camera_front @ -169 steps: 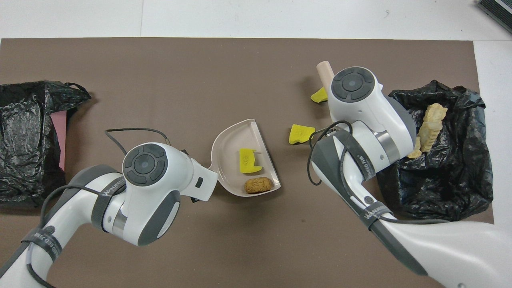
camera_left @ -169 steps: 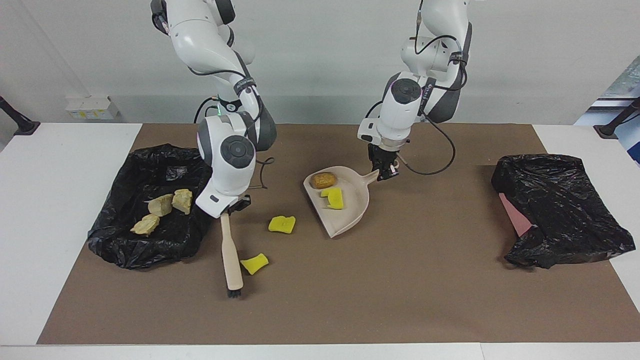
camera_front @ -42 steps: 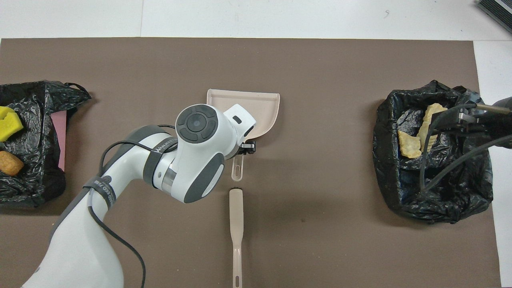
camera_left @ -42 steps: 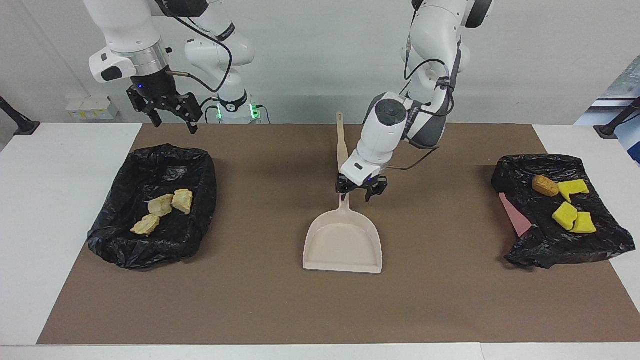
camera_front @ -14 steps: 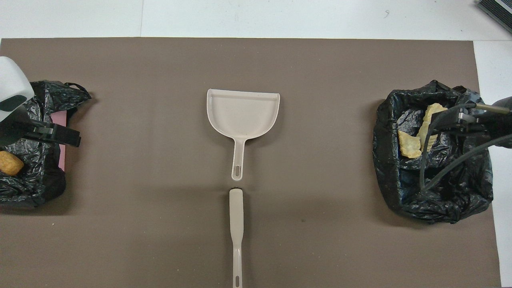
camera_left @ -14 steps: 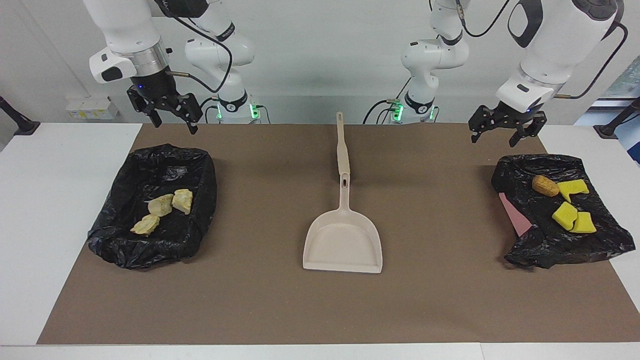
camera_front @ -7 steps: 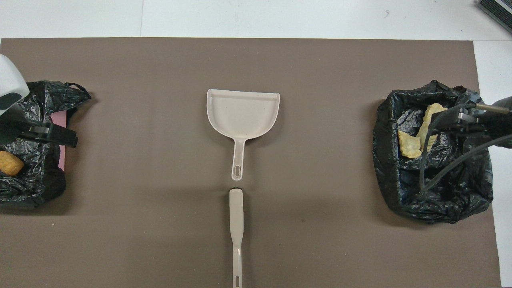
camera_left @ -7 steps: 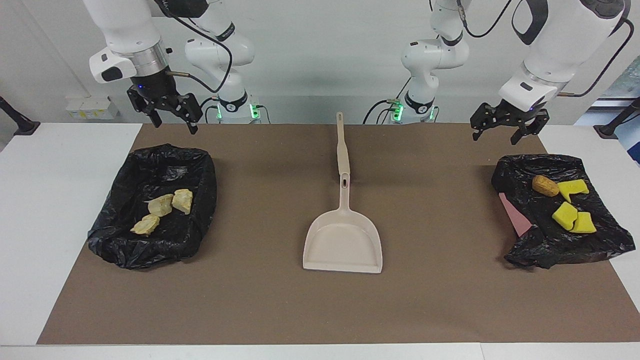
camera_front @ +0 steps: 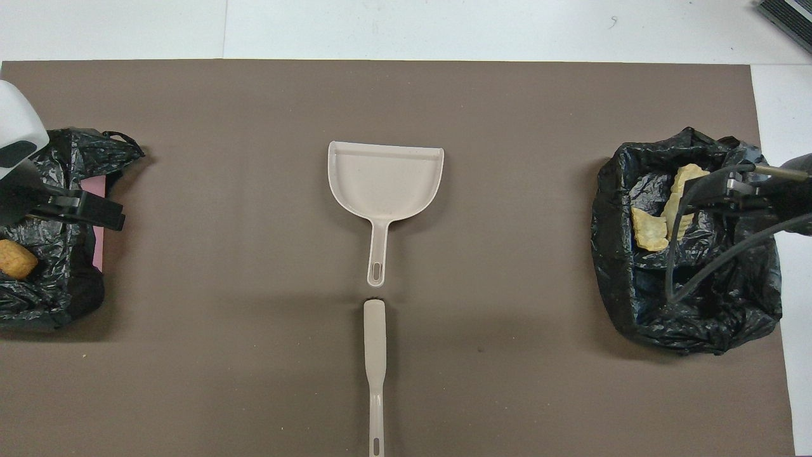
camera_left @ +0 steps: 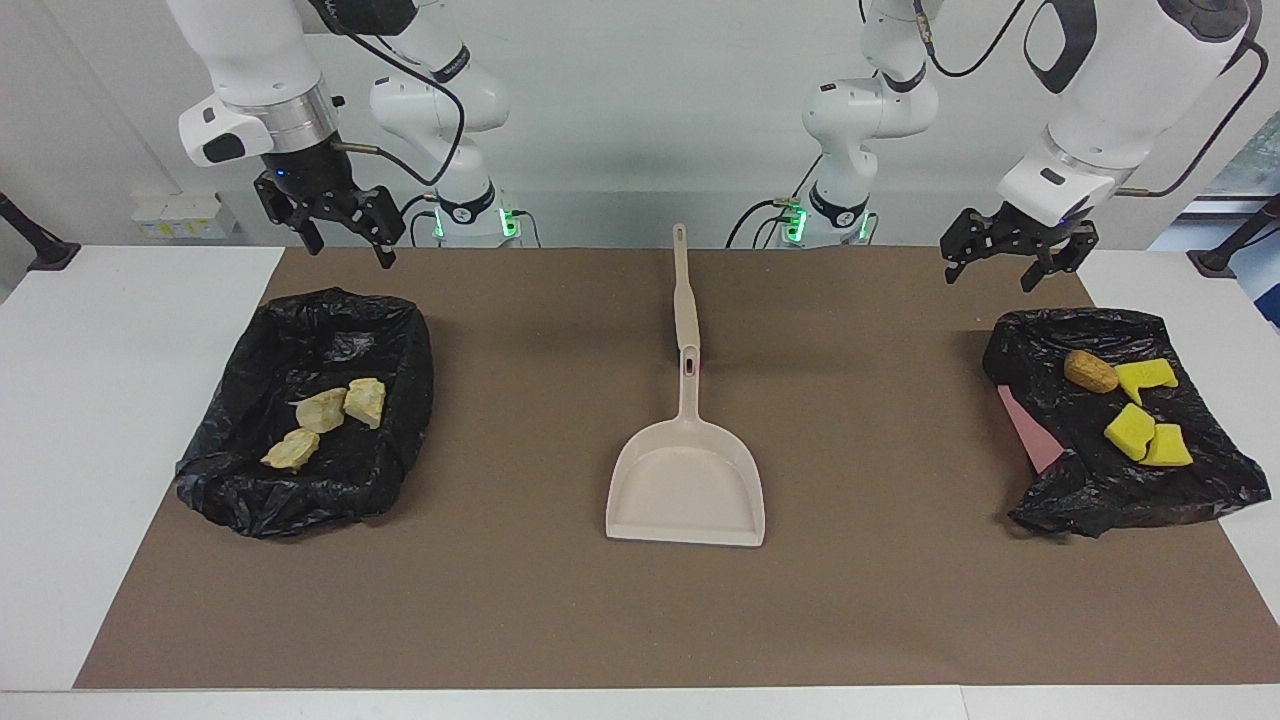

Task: Sweep and dump trash in bin

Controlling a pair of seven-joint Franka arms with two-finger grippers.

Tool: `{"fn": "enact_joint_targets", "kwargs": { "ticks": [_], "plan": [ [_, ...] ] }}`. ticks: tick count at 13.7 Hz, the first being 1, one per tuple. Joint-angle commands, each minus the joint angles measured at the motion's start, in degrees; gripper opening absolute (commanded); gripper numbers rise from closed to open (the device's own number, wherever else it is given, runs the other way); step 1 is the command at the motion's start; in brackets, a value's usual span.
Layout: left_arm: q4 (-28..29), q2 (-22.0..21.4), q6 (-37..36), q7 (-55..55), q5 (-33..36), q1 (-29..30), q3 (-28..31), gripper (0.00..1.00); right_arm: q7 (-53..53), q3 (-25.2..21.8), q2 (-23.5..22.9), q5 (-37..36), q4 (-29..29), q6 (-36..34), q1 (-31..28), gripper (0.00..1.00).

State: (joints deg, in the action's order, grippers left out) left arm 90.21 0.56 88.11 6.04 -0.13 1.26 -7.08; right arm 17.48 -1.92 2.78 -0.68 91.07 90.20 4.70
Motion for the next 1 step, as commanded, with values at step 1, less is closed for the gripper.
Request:
{"fn": "enact_joint_targets", "kwargs": {
  "ticks": [1],
  "plan": [
    [-1.71, 0.76, -1.01, -0.59, -0.04, 0.85, -0.57, 1.0, -1.05, 0.34, -0.49, 0.16, -0.98, -1.07, -0.57, 1.0]
  ]
}}
